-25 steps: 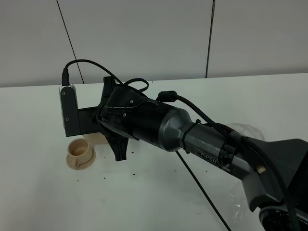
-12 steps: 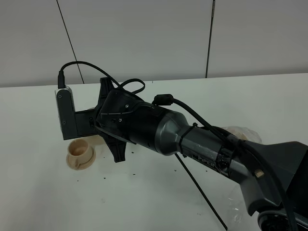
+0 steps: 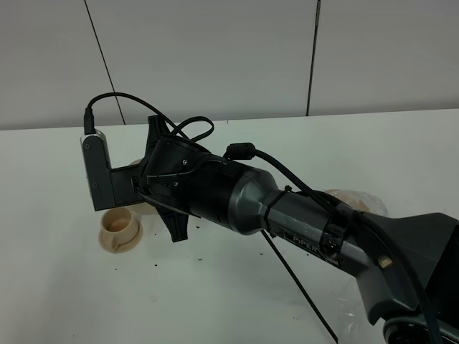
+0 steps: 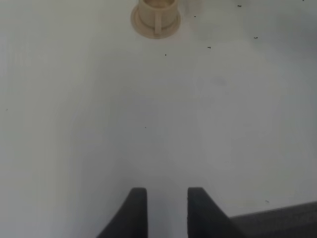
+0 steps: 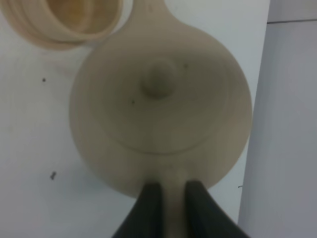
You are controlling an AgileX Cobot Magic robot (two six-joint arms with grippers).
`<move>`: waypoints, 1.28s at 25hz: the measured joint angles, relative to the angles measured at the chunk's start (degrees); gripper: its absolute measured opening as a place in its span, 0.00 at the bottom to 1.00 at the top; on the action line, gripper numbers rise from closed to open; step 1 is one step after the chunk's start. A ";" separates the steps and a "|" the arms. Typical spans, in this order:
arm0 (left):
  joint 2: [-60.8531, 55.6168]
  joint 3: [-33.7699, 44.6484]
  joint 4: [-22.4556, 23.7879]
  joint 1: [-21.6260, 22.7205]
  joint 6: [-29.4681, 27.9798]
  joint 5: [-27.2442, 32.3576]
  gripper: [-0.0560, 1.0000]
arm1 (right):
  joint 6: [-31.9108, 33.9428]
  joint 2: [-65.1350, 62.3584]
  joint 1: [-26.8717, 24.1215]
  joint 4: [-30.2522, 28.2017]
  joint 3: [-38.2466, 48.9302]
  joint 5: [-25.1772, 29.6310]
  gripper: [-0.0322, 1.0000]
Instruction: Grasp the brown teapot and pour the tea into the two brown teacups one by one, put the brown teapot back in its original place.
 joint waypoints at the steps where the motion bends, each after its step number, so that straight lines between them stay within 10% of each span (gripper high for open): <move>1: 0.00 0.00 0.00 0.00 0.00 0.00 0.31 | 0.02 0.00 0.07 -0.07 0.00 0.24 0.13; 32: 0.00 0.00 0.00 0.00 0.00 0.00 0.31 | 0.19 1.09 1.11 -1.08 0.00 0.49 0.13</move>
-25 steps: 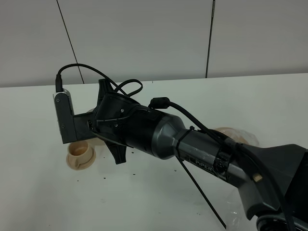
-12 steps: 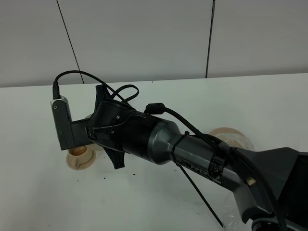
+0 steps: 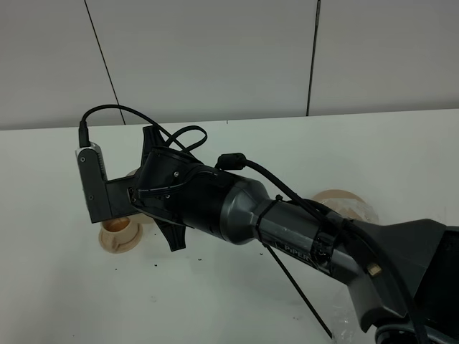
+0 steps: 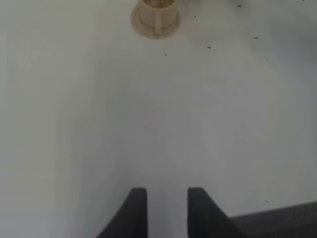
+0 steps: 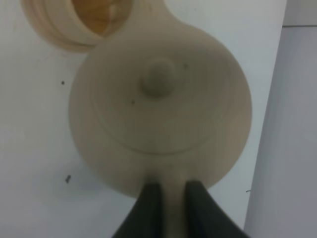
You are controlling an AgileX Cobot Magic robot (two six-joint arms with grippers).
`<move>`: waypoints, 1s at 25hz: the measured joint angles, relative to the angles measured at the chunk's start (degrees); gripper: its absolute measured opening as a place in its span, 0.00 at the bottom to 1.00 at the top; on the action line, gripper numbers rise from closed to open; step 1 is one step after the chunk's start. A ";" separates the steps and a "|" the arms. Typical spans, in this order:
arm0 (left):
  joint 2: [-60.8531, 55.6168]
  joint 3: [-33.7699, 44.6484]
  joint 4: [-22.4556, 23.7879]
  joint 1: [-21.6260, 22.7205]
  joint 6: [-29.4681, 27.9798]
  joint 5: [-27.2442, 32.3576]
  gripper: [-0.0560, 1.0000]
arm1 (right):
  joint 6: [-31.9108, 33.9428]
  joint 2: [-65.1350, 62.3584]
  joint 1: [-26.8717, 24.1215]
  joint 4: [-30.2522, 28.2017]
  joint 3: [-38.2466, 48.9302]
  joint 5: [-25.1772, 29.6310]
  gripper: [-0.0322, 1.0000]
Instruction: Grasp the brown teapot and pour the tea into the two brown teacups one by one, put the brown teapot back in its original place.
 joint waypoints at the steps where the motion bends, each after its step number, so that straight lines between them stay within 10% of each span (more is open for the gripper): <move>1: 0.00 0.00 0.00 0.00 0.00 0.00 0.31 | 0.00 0.00 0.00 0.00 0.00 0.00 0.13; 25: 0.00 0.00 0.00 0.00 0.00 0.00 0.31 | 0.00 0.00 0.51 -0.12 0.00 -0.11 0.13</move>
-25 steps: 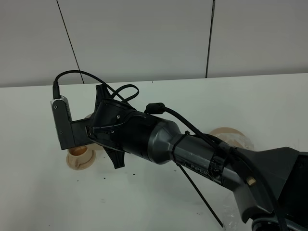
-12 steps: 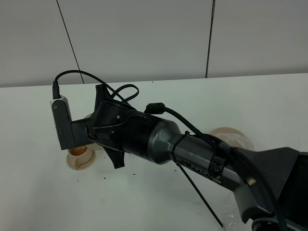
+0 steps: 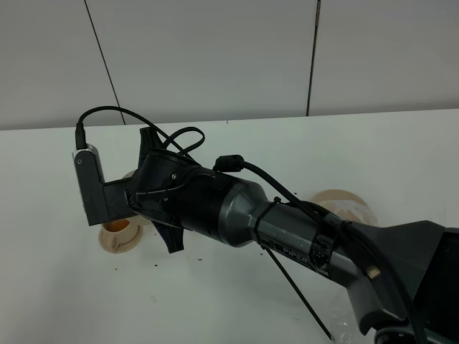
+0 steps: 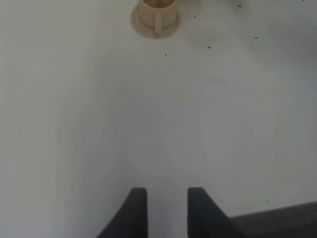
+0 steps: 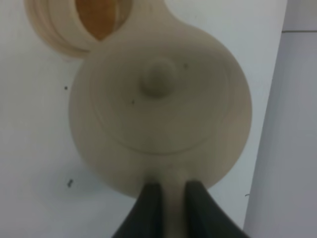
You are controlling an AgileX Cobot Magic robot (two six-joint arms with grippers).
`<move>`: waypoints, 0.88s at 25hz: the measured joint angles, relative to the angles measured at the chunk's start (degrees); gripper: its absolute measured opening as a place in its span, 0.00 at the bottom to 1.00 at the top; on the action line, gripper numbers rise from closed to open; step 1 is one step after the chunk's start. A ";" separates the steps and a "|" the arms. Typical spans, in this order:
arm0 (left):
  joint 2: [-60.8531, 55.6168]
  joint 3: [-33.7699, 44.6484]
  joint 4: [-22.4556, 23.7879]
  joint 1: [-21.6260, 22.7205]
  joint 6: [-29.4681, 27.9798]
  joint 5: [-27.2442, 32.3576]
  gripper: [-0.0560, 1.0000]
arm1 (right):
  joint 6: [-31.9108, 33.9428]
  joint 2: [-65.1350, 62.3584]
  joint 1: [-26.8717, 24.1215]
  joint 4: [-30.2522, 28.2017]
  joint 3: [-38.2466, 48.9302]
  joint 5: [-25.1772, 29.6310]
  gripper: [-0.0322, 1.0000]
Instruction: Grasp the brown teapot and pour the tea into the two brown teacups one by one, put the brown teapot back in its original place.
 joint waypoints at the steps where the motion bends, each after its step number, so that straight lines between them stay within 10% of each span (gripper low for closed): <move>1: 0.00 0.00 0.00 0.00 0.00 0.00 0.31 | 0.00 0.00 -0.01 0.00 0.00 0.00 0.13; 22: 0.00 0.00 0.00 0.00 0.00 0.00 0.31 | 0.00 0.00 0.16 -0.05 0.00 0.00 0.13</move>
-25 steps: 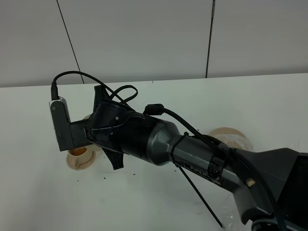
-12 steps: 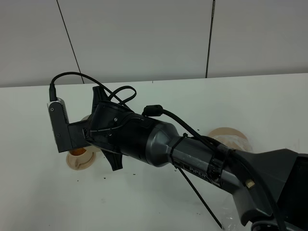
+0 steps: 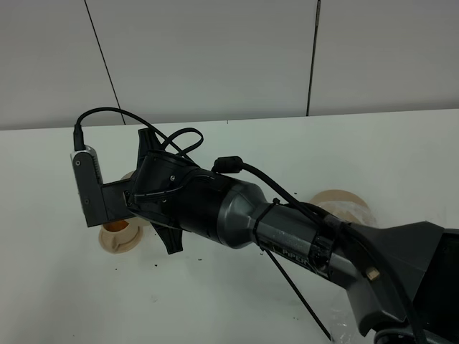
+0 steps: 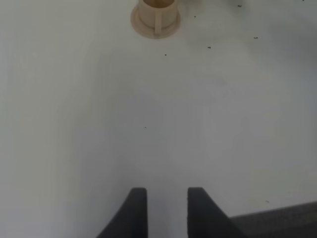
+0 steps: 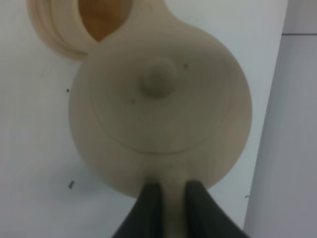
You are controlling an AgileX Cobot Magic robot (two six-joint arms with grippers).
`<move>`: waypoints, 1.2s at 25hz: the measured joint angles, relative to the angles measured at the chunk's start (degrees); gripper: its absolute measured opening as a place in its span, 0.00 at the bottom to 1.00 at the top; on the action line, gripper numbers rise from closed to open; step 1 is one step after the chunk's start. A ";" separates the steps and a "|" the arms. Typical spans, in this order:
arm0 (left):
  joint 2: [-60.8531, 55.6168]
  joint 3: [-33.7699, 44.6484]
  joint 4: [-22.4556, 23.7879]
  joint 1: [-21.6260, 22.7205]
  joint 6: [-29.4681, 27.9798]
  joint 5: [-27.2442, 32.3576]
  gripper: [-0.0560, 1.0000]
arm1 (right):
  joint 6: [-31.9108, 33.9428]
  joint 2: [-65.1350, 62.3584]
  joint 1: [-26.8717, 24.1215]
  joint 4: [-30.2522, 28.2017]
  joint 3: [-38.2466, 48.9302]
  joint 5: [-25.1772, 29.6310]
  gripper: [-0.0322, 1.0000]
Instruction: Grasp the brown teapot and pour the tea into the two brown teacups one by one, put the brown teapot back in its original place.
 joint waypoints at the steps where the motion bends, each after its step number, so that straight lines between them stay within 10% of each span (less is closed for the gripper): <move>1: 0.00 0.00 0.00 0.00 0.00 0.00 0.31 | 0.00 0.00 0.00 0.00 0.00 0.00 0.13; 30: 0.00 0.00 0.00 0.00 0.00 0.00 0.31 | 0.27 0.00 0.00 -0.04 0.00 0.00 0.13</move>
